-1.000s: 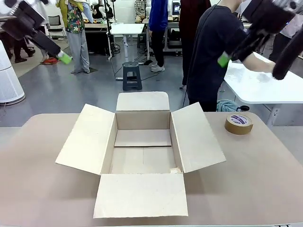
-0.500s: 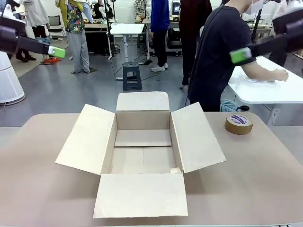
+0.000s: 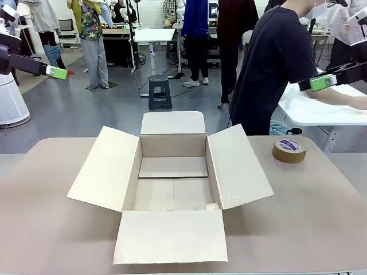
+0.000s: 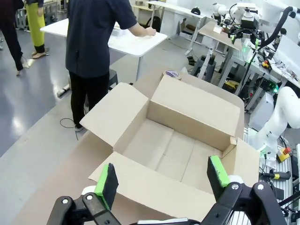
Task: Wrap the clocks to prevent damage.
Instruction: Open the side flaps of the Package Box.
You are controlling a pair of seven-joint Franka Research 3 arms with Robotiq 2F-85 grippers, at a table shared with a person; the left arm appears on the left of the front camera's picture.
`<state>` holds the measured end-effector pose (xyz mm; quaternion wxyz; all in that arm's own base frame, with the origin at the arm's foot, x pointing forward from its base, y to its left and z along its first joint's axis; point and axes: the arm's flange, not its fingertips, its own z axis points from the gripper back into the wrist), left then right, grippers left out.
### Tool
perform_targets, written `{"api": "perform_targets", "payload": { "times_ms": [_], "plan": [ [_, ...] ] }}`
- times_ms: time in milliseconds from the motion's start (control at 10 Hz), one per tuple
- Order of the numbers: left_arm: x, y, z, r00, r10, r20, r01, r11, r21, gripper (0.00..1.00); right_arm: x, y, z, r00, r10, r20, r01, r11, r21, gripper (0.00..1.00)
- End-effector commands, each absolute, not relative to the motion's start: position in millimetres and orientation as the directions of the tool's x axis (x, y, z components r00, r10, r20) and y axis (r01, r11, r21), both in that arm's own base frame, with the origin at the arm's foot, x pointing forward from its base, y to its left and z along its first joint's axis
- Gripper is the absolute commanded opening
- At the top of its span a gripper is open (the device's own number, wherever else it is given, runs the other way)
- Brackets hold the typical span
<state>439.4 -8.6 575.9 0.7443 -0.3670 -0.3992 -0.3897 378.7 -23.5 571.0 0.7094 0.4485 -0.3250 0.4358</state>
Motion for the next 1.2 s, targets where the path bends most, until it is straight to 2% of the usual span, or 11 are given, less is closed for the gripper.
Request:
{"api": "perform_targets", "payload": {
  "times_ms": [0,100,400,1100],
  "plan": [
    [439.8,-4.6,575.4,0.38,-0.285,0.88,0.87,0.434,-0.235,1.0,381.5,-30.8,567.8,0.417,0.316,0.852,-0.905,0.226,0.359,1.0],
    [439.0,-1.3,579.1,0.373,-0.325,0.869,0.888,0.399,-0.231,1.0,374.6,-30.4,571.9,0.39,0.315,0.865,-0.919,0.197,0.343,1.0],
    [429.6,7.0,587.5,0.333,-0.421,0.844,0.928,0.305,-0.215,1.0,369.9,-45.3,576.2,0.388,0.281,0.878,-0.916,0.222,0.333,1.0],
    [426.3,1.5,585.4,0.358,-0.405,0.841,0.916,0.325,-0.234,1.0,367.3,-50.4,575.8,0.41,0.294,0.864,-0.906,0.242,0.348,1.0]
  ]
}}
